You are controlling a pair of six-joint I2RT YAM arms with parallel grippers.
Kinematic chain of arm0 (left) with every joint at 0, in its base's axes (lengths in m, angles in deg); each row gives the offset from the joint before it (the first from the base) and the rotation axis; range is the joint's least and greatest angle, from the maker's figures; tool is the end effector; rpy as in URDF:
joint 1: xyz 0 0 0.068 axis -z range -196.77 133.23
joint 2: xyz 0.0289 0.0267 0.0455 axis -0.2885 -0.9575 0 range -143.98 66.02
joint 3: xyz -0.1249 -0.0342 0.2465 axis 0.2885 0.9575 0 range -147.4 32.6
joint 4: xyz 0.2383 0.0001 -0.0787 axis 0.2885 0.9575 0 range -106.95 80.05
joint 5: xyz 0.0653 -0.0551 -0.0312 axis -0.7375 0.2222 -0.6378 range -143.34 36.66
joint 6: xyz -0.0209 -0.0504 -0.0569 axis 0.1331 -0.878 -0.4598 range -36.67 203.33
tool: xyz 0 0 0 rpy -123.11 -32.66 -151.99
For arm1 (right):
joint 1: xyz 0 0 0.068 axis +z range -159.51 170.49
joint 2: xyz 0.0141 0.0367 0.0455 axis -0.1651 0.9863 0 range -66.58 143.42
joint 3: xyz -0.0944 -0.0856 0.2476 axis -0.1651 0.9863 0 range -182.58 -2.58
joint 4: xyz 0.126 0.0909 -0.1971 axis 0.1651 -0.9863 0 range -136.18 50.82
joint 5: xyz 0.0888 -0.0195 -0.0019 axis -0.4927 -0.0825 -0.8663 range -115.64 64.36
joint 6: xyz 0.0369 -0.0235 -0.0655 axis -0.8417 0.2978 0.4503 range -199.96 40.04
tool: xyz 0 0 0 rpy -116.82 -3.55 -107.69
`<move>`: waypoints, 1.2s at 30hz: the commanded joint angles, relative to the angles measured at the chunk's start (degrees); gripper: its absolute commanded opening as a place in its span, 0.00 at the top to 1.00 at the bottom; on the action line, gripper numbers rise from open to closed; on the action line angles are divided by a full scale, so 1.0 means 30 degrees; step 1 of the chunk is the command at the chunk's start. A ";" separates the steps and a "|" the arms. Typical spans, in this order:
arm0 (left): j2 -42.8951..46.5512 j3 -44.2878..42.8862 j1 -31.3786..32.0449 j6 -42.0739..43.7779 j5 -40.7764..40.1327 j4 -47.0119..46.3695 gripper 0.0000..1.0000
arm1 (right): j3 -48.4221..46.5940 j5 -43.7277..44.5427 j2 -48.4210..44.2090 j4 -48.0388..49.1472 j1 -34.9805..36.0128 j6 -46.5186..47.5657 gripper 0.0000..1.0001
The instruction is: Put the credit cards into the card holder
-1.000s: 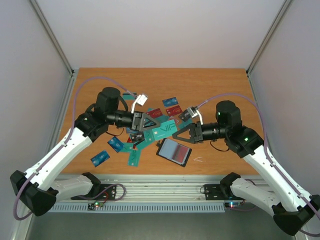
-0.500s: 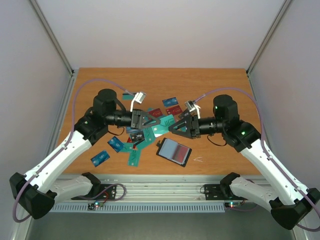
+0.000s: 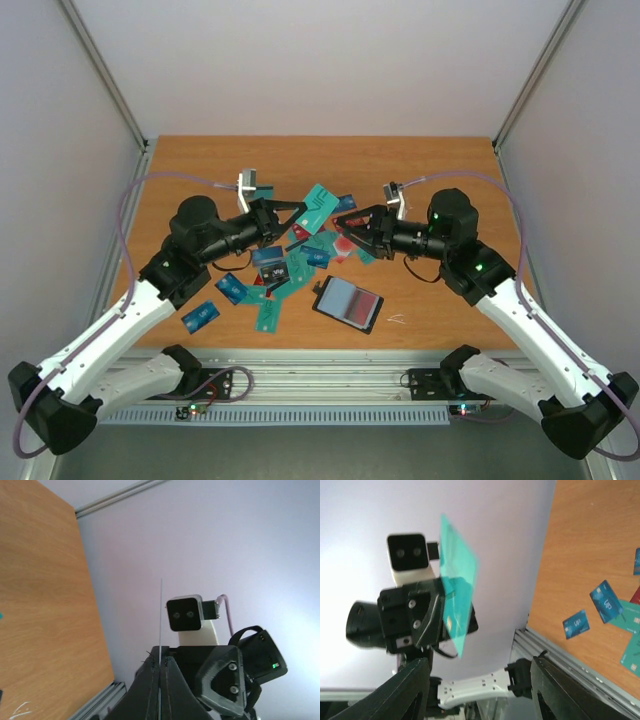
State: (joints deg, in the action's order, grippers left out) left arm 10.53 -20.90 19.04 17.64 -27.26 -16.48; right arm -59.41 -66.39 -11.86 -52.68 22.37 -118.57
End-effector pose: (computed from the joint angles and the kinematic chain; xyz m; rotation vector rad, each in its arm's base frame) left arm 0.1751 -0.1630 0.3818 -0.0812 1.9110 -1.6588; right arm 0.1621 0.1527 0.3777 -0.4646 1.9280 1.4720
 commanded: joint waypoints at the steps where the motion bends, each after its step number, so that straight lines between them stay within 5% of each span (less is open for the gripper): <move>1: -0.0083 -0.0074 0.0819 -0.1668 -0.2917 -0.2534 1.00 | -0.0884 0.1828 0.0686 0.1737 -0.0061 -0.1262 0.44; 12: -0.0190 -0.0207 0.2660 -0.2426 -0.6425 -0.3167 1.00 | -0.2227 0.1874 0.2429 0.3210 -0.0032 -0.1695 0.62; 36: -0.1007 0.0213 0.3308 -0.2832 -0.7091 -0.2674 0.95 | -0.2723 0.0383 0.3289 0.3845 -0.0029 -0.1676 0.99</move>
State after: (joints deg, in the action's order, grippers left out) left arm 7.52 -20.79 28.33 8.79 -47.41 -24.29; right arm -65.23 -63.88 -1.82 -41.23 22.35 -124.91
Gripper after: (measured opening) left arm 0.019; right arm 0.031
